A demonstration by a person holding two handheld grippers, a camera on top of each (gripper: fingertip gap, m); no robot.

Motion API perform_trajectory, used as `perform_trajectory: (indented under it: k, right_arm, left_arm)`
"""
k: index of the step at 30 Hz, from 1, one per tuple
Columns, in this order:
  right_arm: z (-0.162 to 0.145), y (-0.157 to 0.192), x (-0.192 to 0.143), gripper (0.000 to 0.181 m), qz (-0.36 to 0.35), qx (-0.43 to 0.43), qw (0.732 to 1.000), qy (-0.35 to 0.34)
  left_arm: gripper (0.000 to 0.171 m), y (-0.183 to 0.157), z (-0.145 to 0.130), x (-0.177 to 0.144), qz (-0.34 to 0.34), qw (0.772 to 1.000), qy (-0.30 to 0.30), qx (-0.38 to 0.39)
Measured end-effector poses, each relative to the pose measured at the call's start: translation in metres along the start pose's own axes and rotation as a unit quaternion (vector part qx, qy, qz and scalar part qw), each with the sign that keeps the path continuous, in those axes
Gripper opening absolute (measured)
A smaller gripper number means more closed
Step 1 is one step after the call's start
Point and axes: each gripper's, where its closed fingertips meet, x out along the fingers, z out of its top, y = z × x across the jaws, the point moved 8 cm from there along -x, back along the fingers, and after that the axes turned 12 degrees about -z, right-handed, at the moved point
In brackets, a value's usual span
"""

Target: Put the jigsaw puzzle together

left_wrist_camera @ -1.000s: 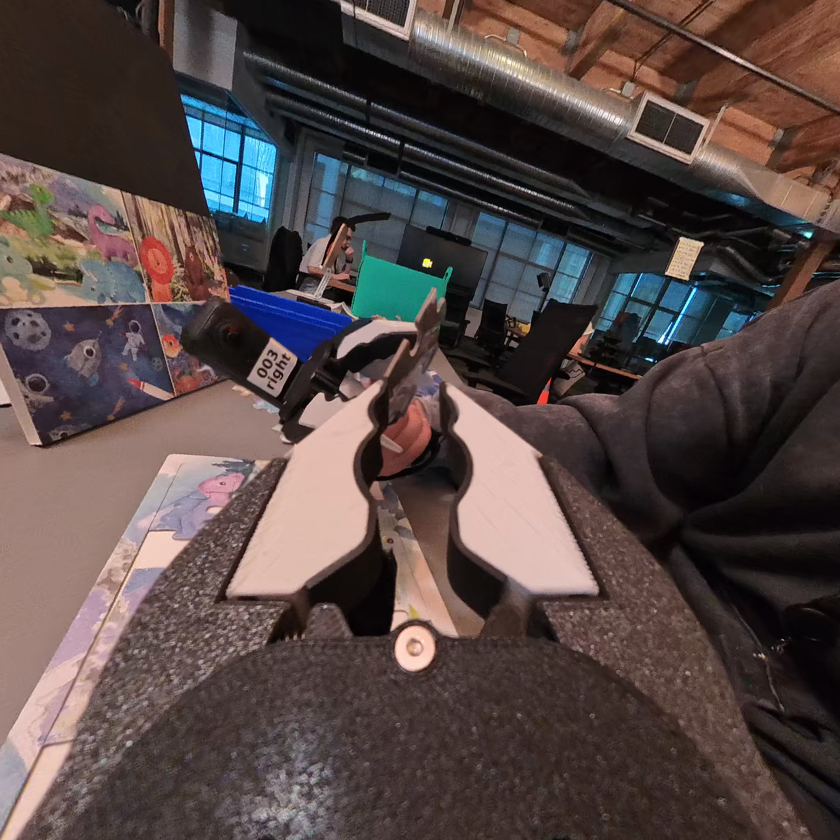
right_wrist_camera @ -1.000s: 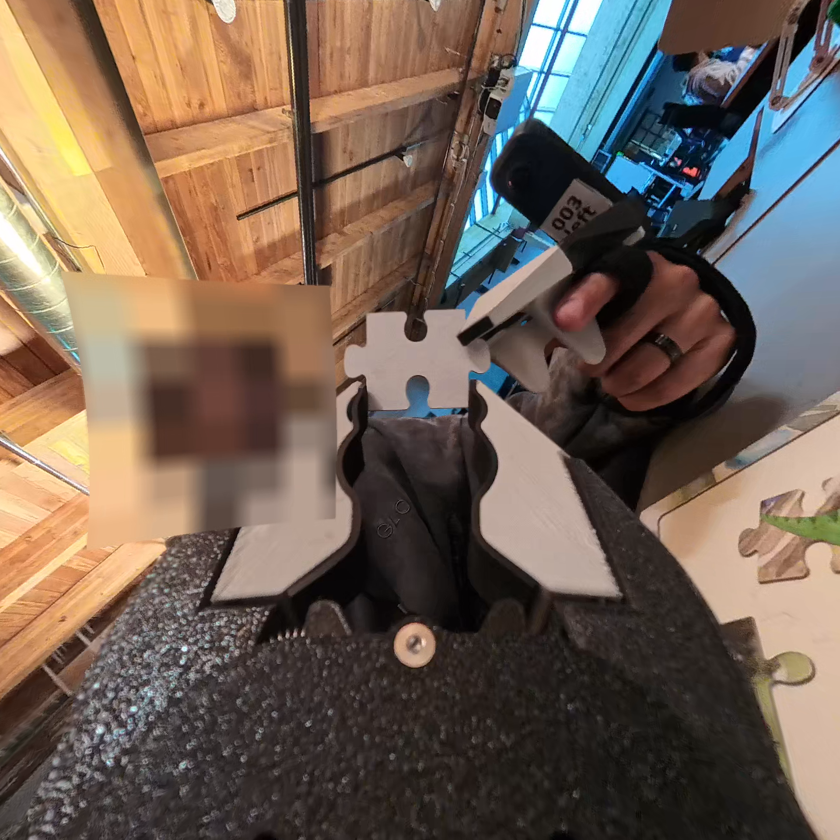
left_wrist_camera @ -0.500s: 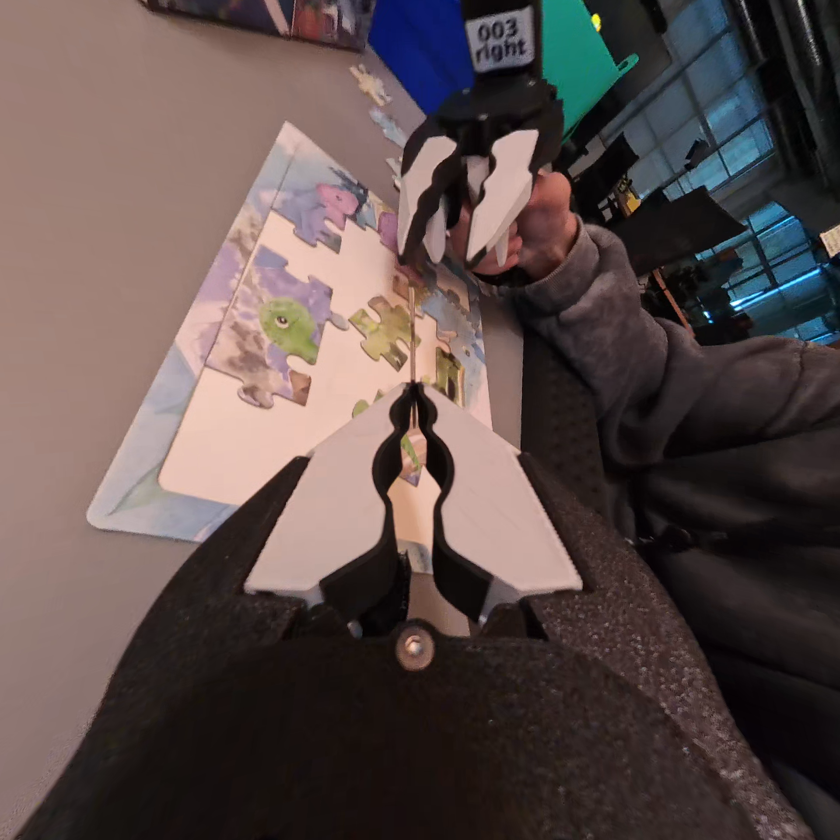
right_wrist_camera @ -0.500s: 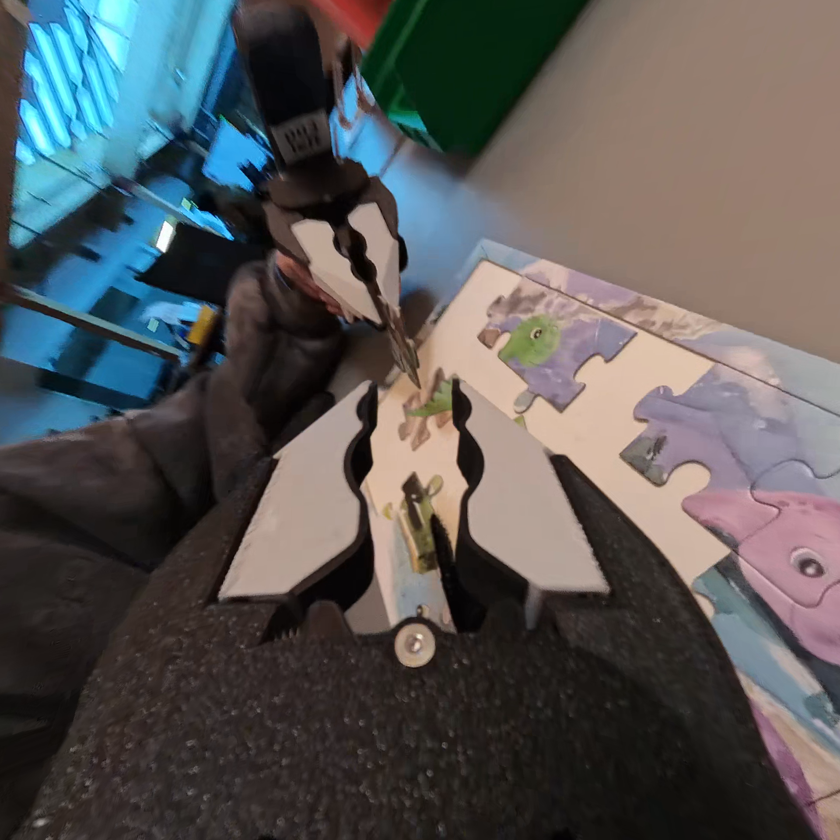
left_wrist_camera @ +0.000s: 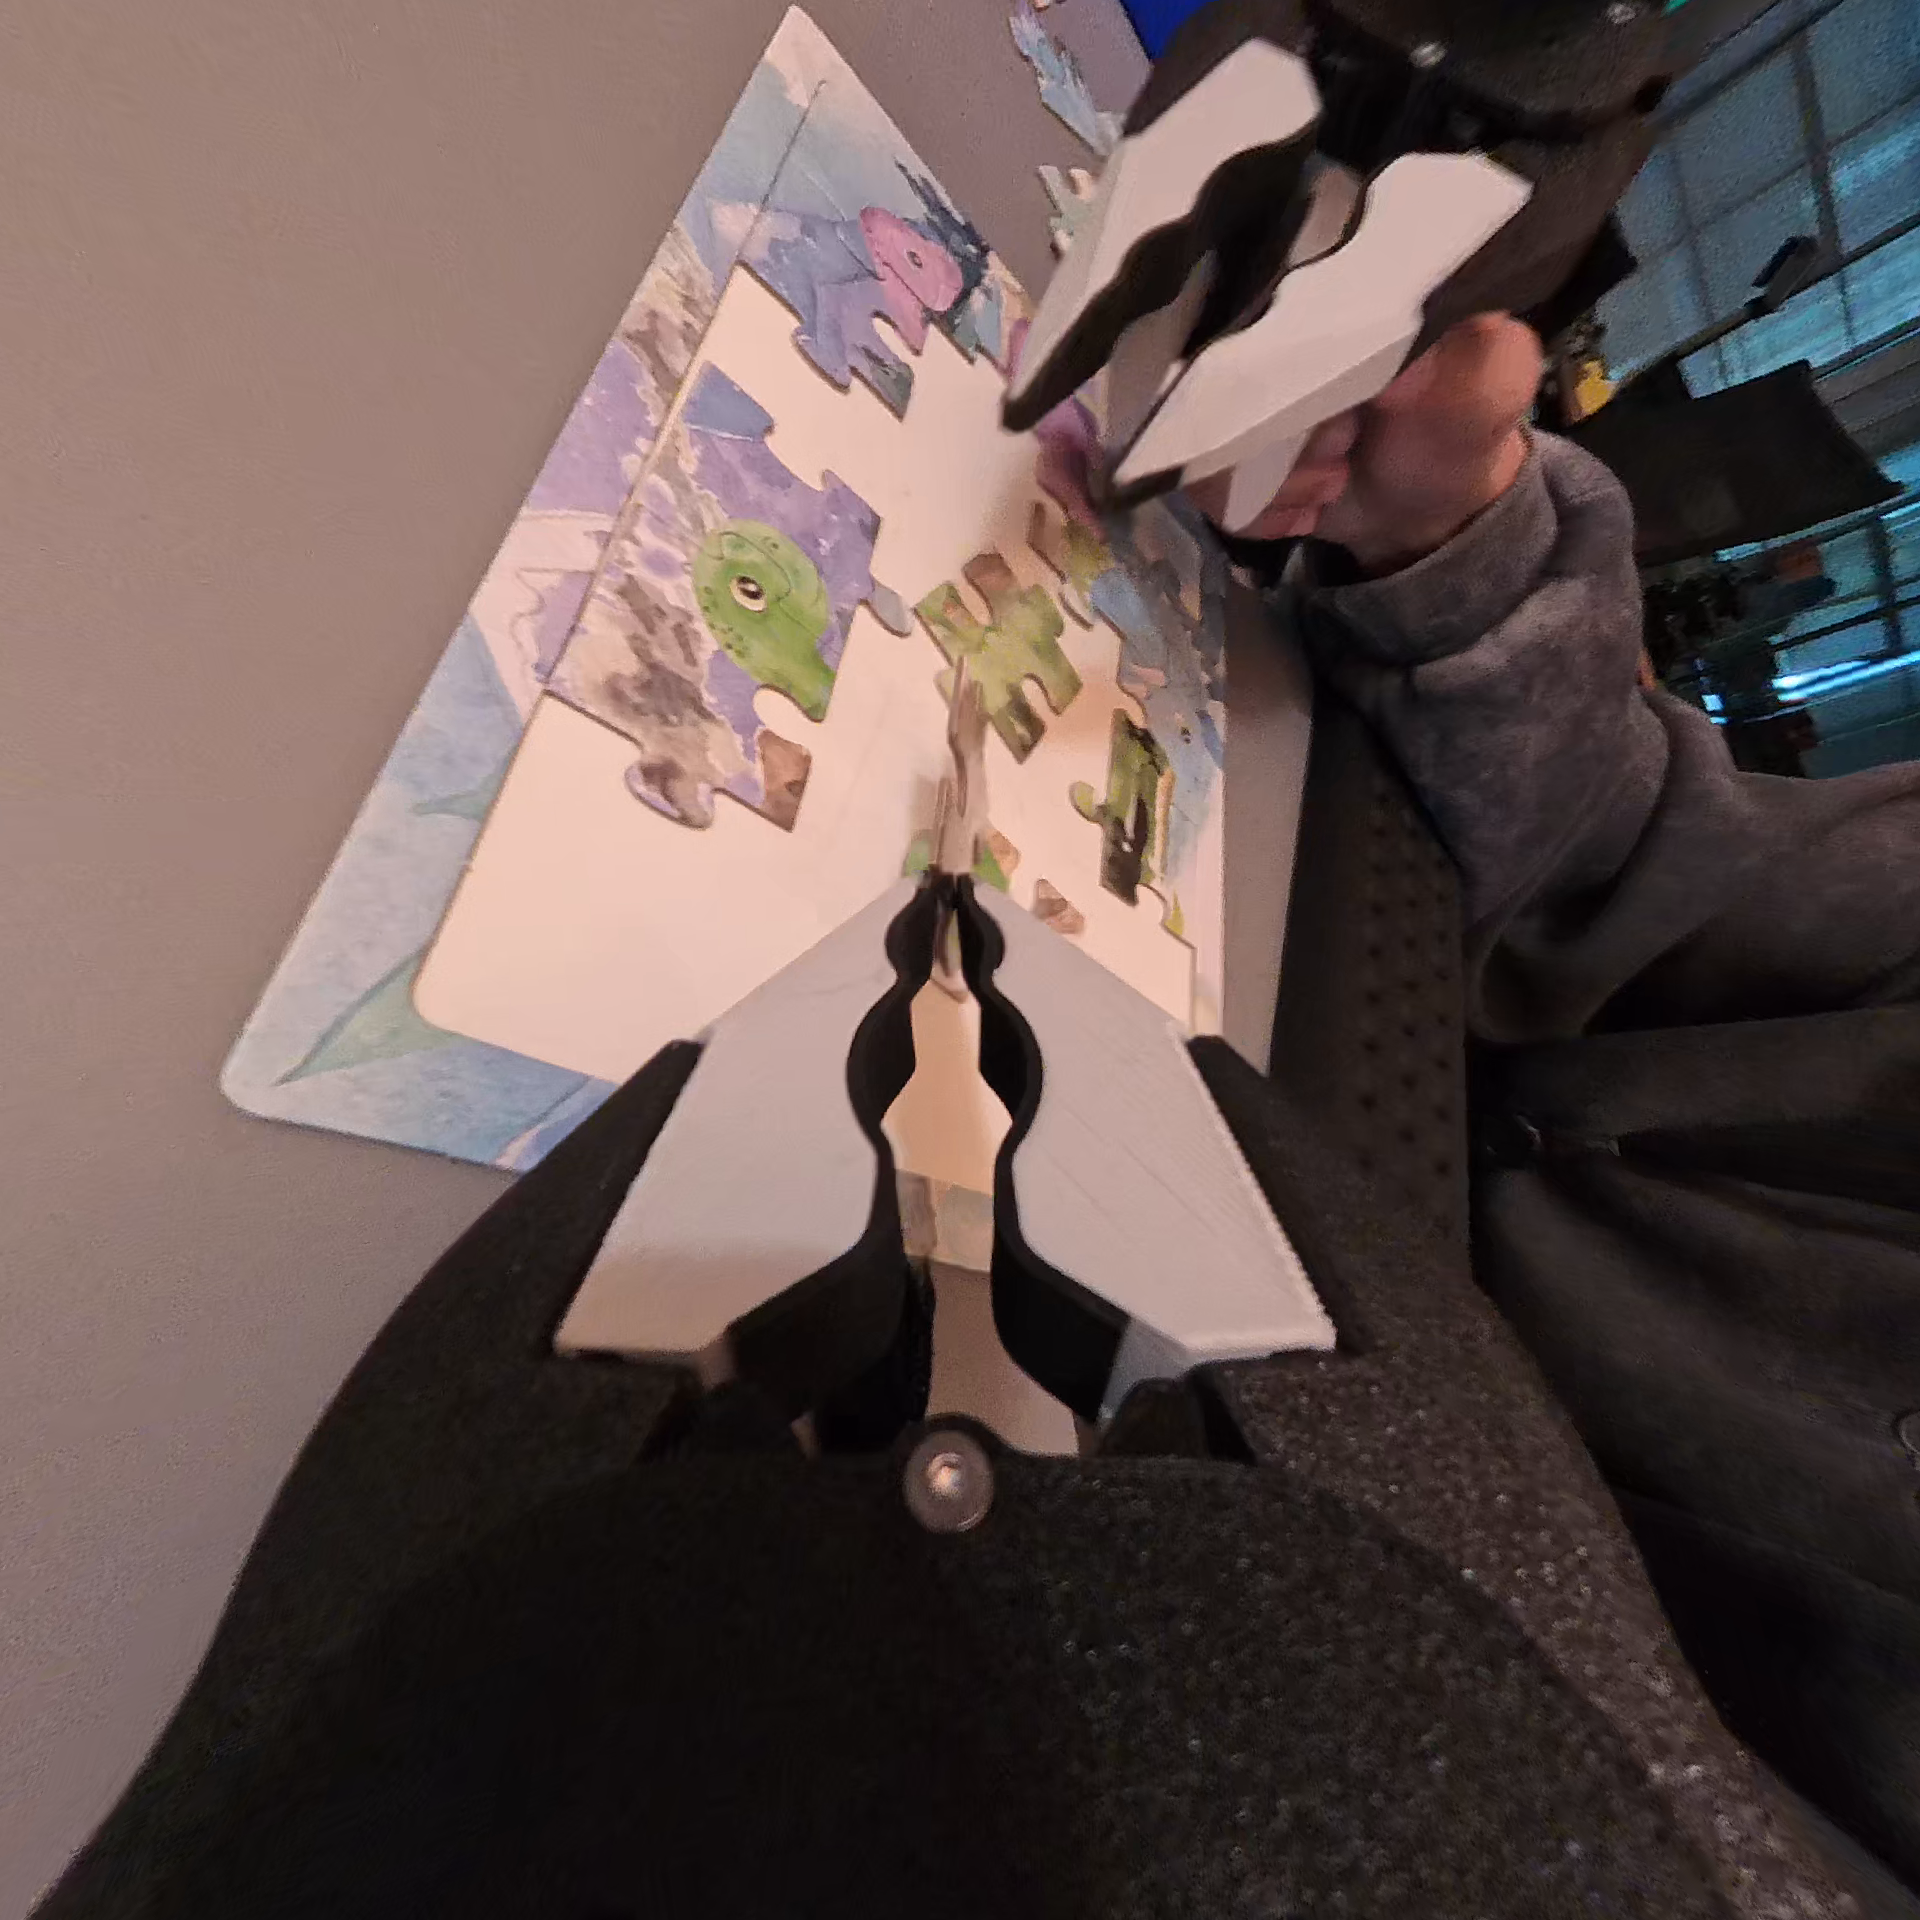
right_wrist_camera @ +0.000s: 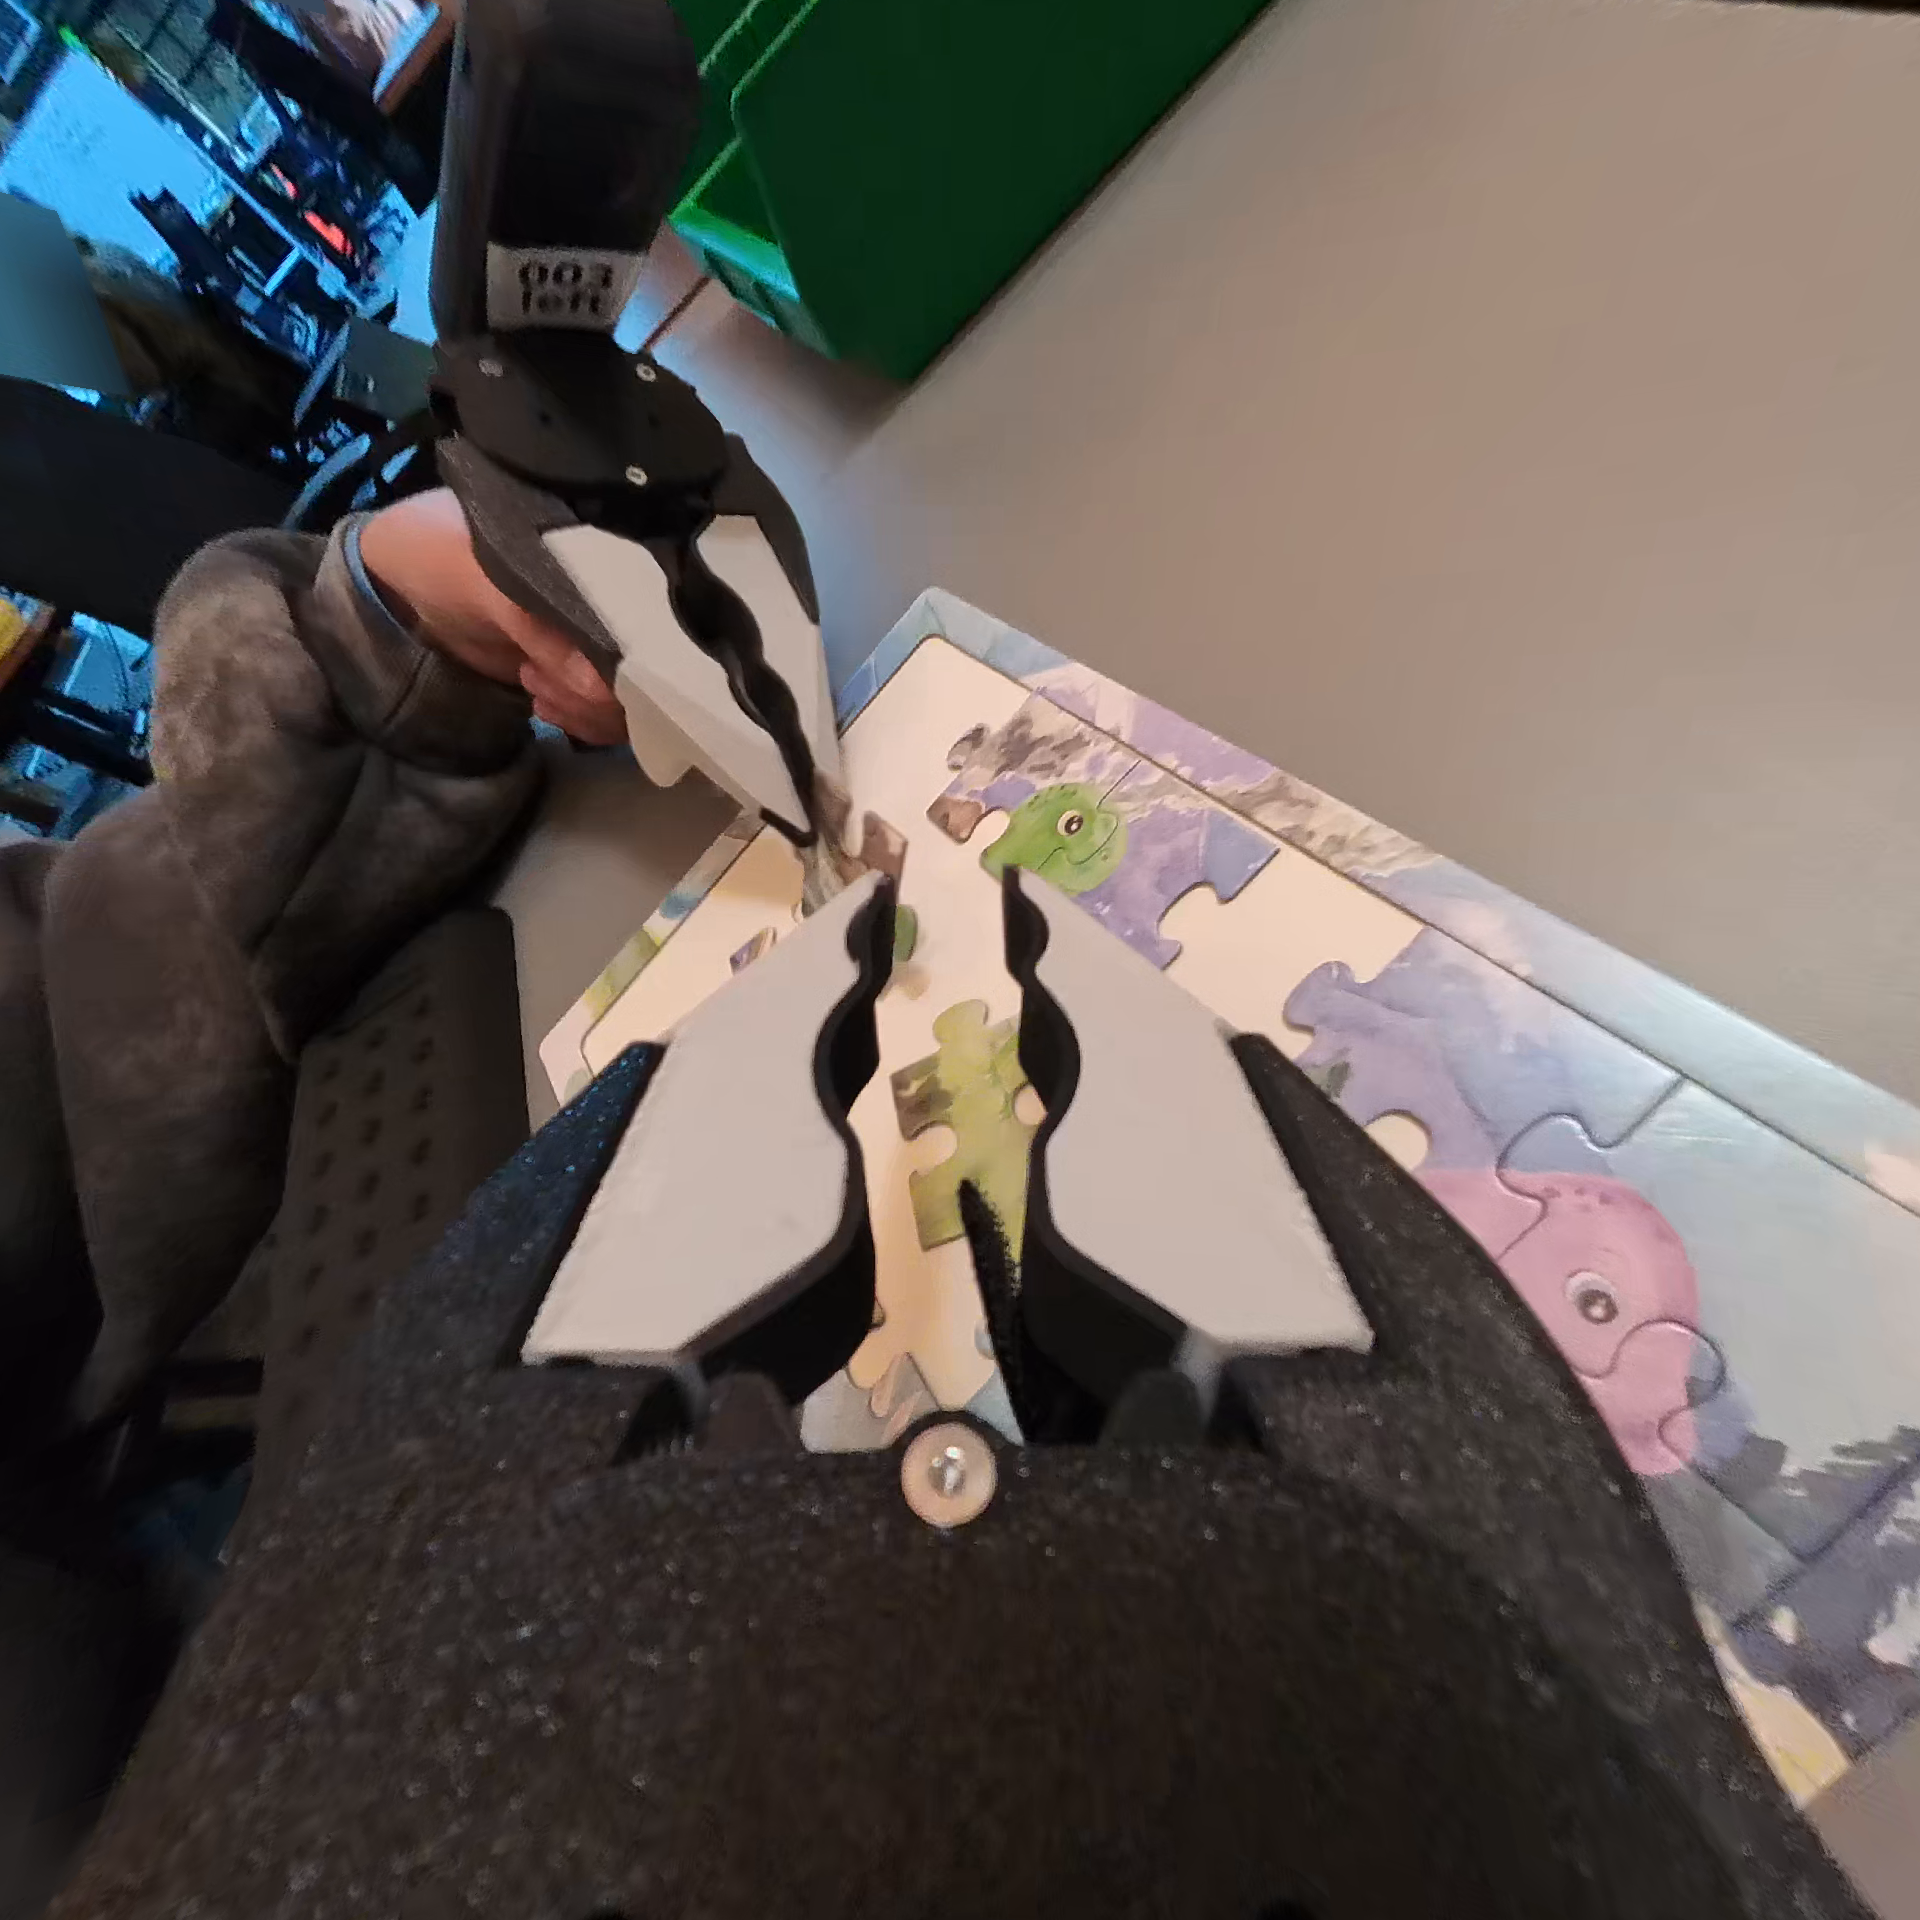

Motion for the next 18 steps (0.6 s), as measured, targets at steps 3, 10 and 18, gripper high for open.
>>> perform_trajectory:
  k: [3,10,18]
  right_arm:
    - [0.003,-0.003,-0.005,0.021,0.002,0.015,1.0,-0.013]
    - [-0.001,-0.007,-0.002,0.021,-0.009,0.016,1.0,0.001]
    - [-0.003,-0.007,0.0,0.022,-0.011,0.015,1.0,0.007]
  left_arm:
    - [0.002,0.003,0.004,-0.004,0.009,1.0,-0.025,0.002]
    - [0.01,0.004,0.004,0.001,0.054,0.998,-0.001,0.037]
    - [0.002,-0.005,-0.001,0.004,0.02,0.998,0.028,0.052]
